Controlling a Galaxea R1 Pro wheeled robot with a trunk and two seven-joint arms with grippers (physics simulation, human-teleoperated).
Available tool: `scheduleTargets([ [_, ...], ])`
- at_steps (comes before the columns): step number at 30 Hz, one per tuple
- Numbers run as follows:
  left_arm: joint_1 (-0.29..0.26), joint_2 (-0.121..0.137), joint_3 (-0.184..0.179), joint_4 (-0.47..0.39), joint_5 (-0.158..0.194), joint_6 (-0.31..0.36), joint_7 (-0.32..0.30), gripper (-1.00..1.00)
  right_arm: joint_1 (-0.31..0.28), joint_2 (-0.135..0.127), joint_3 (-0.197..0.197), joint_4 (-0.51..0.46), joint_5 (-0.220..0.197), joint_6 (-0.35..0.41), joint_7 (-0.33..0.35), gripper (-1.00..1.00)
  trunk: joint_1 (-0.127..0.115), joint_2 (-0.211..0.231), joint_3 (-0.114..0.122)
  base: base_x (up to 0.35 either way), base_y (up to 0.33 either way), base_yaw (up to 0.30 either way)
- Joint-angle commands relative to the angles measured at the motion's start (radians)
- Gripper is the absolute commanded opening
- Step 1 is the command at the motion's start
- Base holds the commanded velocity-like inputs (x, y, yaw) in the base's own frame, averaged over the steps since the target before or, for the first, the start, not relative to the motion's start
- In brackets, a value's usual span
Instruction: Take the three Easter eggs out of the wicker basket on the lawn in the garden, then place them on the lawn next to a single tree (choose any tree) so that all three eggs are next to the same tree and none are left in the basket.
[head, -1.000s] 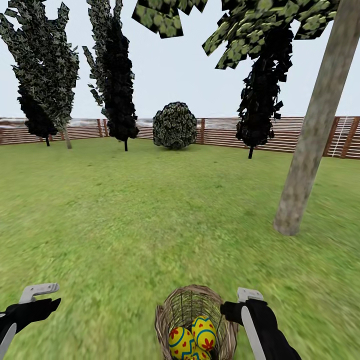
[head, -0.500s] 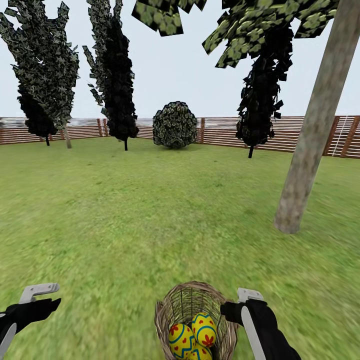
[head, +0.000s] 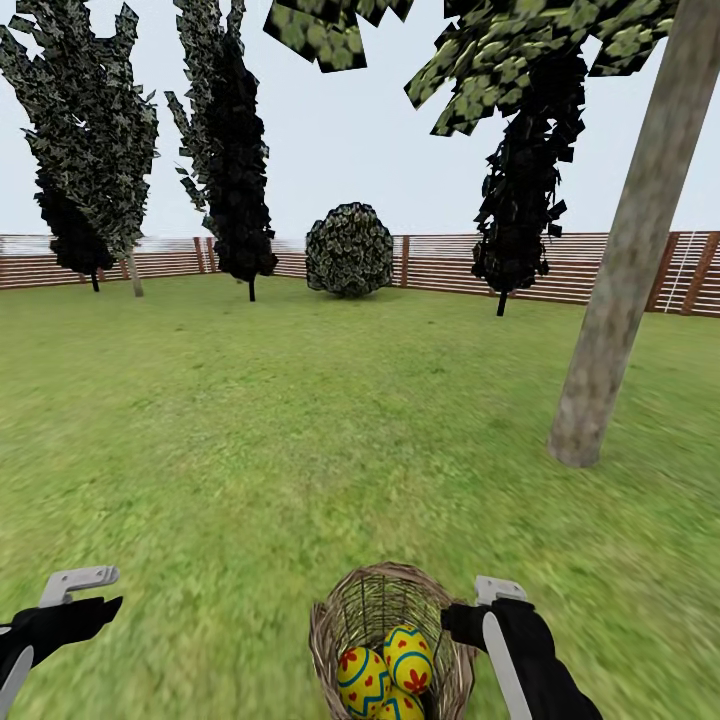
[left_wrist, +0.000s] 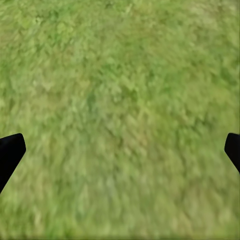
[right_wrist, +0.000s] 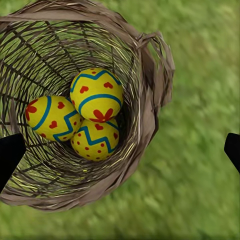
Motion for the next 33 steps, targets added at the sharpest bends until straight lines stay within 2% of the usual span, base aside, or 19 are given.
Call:
scheduleTargets([
  [1,-0.001,0.0,0.002,-0.001,0.007,0.006,-0.001,1.0,-0.001,0.001,-0.001,-0.001,-0.011,0.003,-0.008,1.0,0.0,-0.001,-0.001,0.023,0.0,0.0],
  [18,0.0,0.0,0.001,-0.001,0.007,0.007,0.001,1.0,-0.001,-0.001,-0.003,-0.001,-0.011,0.003,-0.006,1.0,0.0,-0.001,-0.001,0.183,0.0,0.0],
  [33,0.001,0.001,0.003,-0.002,0.01,0.004,-0.004,1.0,-0.026,-0.003,-0.004,-0.002,-0.007,0.012,-0.01,1.0,0.0,-0.001,-0.001,0.025,0.0,0.0],
])
